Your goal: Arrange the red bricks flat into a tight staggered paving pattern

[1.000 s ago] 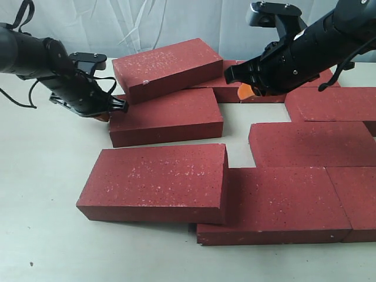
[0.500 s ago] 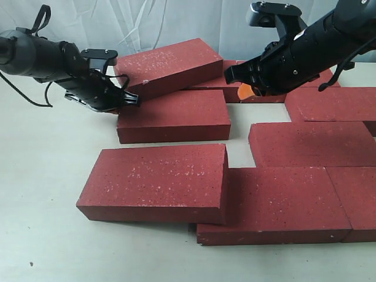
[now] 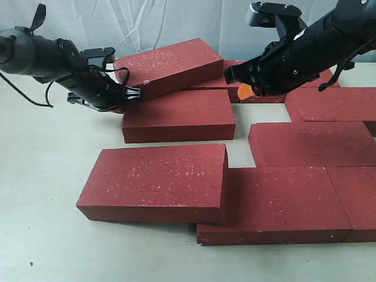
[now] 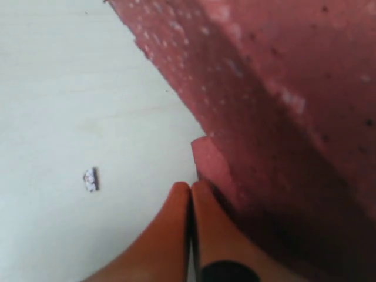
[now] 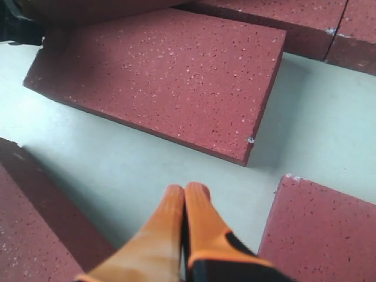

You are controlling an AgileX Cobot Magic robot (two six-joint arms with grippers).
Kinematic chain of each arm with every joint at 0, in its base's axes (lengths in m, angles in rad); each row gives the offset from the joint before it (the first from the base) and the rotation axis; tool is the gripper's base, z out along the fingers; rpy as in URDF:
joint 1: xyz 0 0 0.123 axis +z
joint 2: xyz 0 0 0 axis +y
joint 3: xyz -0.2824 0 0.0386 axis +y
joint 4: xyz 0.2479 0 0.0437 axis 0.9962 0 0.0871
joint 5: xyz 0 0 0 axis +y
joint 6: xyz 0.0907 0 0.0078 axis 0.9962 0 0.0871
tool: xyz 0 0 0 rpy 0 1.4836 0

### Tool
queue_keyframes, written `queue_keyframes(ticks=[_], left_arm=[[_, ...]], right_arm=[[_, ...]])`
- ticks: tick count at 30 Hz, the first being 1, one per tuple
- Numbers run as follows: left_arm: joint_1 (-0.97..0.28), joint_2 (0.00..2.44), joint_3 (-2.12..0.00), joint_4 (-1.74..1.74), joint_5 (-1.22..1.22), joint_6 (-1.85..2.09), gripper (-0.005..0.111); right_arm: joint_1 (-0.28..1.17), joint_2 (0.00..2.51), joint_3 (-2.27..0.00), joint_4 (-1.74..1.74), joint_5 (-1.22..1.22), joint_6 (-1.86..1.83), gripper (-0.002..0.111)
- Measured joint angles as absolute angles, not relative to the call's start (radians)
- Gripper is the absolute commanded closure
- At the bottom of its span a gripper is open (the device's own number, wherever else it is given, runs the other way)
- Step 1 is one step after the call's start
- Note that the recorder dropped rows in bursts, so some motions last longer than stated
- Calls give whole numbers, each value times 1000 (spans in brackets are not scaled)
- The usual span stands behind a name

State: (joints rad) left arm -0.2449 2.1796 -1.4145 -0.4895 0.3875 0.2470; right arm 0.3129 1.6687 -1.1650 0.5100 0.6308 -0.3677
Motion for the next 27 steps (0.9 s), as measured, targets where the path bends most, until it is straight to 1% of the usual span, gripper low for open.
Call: queue_keyframes(ticks=[5, 8, 13, 21, 27], left_arm=[[-188, 2161, -1414, -483, 494, 245, 107], [-157, 2089, -1414, -473, 573, 245, 107], [-179, 2061, -1418, -412, 687, 243, 107], [-251, 2110, -1418, -427, 601, 241, 107], [-278, 2137, -1418, -472, 557, 241, 107]], right_arm=[[313, 1669, -1165, 510, 631, -368, 109], [313, 1690, -1165, 510, 631, -368, 109], [316, 1806, -1167, 537, 629, -368, 109], [336, 1949, -1167, 582, 560, -368, 109], [338, 1986, -1167, 614, 483, -368, 109]])
